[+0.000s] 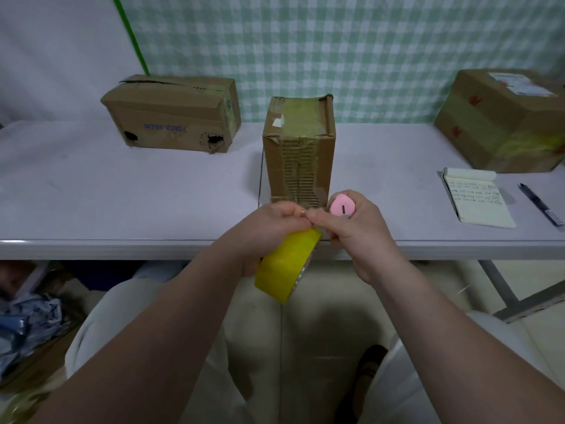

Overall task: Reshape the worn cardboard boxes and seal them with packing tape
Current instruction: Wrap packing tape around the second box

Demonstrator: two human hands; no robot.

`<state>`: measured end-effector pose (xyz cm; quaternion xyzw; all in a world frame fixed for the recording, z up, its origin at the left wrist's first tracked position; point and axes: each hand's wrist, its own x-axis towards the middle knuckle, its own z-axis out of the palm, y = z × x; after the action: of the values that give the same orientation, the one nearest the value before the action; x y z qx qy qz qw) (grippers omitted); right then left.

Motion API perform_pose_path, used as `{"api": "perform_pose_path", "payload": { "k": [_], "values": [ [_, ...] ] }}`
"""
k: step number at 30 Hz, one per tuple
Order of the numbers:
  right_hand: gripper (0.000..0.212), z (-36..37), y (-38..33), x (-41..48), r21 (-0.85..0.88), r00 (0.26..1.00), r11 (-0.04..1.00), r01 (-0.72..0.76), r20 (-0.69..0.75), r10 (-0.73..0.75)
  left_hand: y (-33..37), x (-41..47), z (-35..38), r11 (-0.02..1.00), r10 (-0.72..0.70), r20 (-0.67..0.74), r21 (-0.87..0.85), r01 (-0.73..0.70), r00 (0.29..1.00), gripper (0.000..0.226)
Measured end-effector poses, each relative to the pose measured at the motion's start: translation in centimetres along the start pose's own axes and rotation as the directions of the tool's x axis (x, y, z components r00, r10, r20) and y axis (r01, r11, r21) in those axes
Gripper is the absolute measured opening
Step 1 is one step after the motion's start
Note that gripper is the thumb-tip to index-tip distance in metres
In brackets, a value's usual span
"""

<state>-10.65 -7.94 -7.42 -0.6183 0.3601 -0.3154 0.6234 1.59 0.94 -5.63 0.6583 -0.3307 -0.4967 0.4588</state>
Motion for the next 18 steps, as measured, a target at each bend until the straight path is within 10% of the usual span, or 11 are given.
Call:
{"api": "perform_pose_path", "payload": {
  "k": [4,8,18],
  "values": [
    [0.031,0.0,0.2,0.0,-0.013,0.998,1.000,-0.014,-0.060,0.013,-0.3,-0.4,0.2,0.998,0.028,-0.025,0.052,-0.027,0.999,0.010],
    [0.033,-0.1,0.1,-0.4,0.155,0.995,0.984,-0.087,-0.038,0.094,-0.6,-0.5,0.3,0.958,0.157,-0.127,0.259,-0.120,0.979,0.059],
    [0.029,-0.3,-0.2,-0.8,0.195,0.991,0.974,-0.114,-0.047,0.125,-1.1,-0.9,0.7,0.932,0.256,-0.124,0.294,-0.210,0.959,0.023]
  ]
}}
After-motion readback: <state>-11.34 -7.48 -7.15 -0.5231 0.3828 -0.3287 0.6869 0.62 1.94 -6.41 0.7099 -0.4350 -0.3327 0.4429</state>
